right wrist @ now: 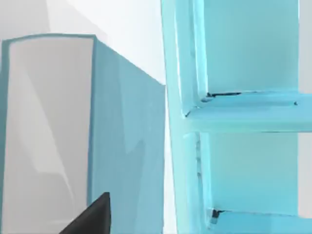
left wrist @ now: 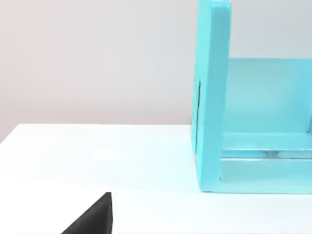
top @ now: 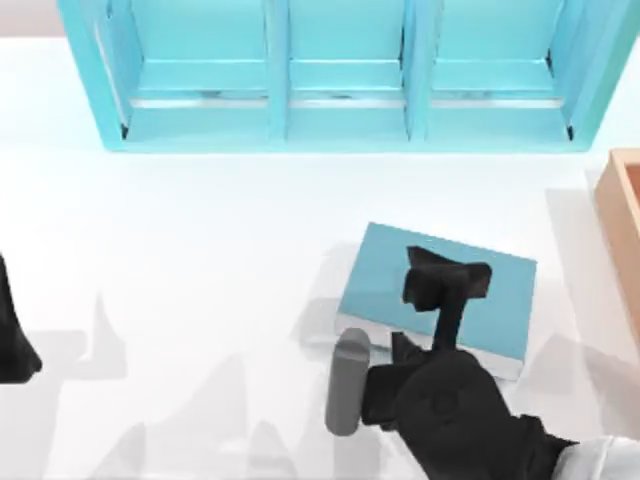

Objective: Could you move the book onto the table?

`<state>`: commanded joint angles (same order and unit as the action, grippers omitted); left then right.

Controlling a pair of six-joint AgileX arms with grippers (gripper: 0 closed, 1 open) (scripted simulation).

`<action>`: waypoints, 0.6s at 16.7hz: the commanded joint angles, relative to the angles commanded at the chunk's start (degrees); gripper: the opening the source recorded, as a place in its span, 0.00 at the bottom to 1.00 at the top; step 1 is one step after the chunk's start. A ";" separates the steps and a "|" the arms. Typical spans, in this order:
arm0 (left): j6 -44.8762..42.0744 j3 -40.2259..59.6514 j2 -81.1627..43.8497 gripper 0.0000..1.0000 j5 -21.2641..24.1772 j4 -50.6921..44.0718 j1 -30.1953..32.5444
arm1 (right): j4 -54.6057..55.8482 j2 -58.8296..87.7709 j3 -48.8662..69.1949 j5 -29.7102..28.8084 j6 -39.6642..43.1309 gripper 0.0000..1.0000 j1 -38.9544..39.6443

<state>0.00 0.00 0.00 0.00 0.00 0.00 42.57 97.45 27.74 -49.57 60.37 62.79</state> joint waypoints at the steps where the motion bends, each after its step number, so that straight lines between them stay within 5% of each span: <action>1: 0.00 0.00 0.00 1.00 0.00 0.00 0.00 | -3.18 -1.21 -0.23 -1.90 -3.24 1.00 3.00; 10: 0.00 0.00 0.00 1.00 0.00 0.00 0.00 | -32.34 -11.51 -3.64 -18.73 -25.02 1.00 21.54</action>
<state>0.00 0.00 0.00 0.00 0.00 0.00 10.23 85.94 24.09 -68.30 35.35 84.33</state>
